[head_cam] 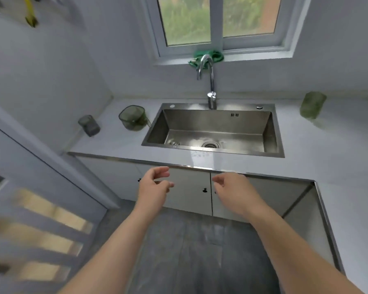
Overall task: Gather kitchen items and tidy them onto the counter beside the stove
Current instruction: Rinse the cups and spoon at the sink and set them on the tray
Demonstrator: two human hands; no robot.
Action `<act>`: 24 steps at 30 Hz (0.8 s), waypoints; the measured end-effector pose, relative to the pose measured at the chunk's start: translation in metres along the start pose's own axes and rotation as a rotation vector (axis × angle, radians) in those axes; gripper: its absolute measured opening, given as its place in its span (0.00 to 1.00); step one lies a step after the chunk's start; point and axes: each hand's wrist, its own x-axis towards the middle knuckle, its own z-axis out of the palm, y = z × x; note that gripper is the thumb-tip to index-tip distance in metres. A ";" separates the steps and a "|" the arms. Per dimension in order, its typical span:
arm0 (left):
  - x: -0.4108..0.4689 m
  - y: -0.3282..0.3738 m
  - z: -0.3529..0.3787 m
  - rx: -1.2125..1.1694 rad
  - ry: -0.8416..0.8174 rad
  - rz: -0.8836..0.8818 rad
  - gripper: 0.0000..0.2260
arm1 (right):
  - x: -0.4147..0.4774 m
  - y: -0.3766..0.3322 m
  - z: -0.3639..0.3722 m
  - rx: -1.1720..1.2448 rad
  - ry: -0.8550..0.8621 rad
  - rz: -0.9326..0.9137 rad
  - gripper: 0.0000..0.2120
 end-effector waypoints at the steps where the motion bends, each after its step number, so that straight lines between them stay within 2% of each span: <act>1: 0.009 -0.004 -0.006 -0.011 0.033 -0.022 0.17 | 0.012 -0.010 0.003 -0.006 -0.022 -0.020 0.15; 7: 0.095 -0.019 -0.042 -0.100 0.140 -0.083 0.18 | 0.108 -0.062 0.038 -0.045 -0.081 -0.110 0.15; 14: 0.214 -0.030 -0.114 -0.069 0.059 -0.133 0.16 | 0.218 -0.144 0.095 -0.083 -0.093 -0.085 0.14; 21: 0.323 -0.021 -0.166 -0.036 0.049 -0.151 0.16 | 0.313 -0.203 0.132 -0.008 -0.103 -0.006 0.17; 24: 0.363 -0.021 -0.175 -0.036 0.035 -0.155 0.16 | 0.360 -0.215 0.144 0.105 -0.093 0.020 0.11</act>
